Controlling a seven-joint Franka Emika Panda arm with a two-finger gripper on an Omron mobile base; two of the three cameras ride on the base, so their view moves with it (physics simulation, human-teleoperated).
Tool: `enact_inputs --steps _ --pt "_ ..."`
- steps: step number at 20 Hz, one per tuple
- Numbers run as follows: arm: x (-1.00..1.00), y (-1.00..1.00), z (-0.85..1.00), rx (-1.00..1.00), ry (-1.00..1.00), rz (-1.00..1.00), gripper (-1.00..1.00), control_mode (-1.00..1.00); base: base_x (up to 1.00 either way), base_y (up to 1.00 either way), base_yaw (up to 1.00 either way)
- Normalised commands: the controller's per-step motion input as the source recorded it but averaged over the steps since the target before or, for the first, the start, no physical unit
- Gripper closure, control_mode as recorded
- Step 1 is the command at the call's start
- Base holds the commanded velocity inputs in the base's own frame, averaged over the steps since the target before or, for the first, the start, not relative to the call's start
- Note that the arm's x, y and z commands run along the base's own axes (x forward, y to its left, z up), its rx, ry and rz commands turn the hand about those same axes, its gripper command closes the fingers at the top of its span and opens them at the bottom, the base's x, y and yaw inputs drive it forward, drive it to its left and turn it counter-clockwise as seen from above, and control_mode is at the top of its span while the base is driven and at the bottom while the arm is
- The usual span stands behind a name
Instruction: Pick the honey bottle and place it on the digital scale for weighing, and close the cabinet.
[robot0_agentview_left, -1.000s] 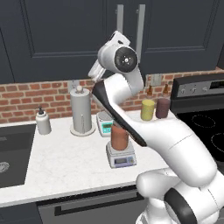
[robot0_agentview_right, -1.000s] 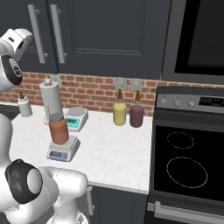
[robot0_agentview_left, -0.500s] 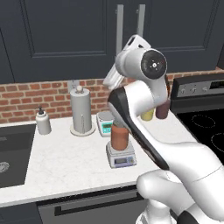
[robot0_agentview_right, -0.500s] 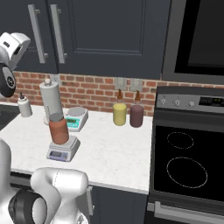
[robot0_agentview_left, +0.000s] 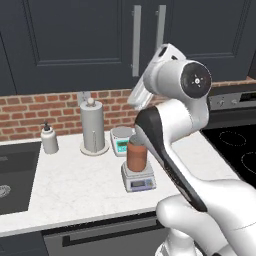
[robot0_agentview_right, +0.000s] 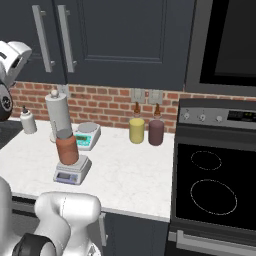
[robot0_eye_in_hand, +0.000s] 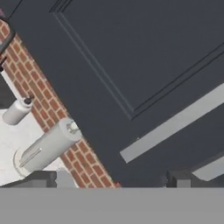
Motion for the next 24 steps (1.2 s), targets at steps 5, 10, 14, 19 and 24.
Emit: enact_inputs --steps 5,10,14,19,24 --pt "0.92 -0.42 -0.27 0.09 -0.13 0.01 -1.0 -1.0 0.0 0.0 0.0" --pt "1.0 -0.06 -0.28 0.11 -0.13 0.04 -1.0 -1.0 0.0 0.0 0.0" --pt "1.0 0.63 -0.38 0.01 -0.27 0.0 -1.0 -1.0 0.0 0.0 0.0" --pt "1.0 0.63 -0.35 0.01 -0.21 0.0 -1.0 -1.0 0.0 0.0 0.0" --pt "1.0 0.22 -0.27 0.05 0.0 0.0 -1.0 -1.0 0.0 0.0 0.0"
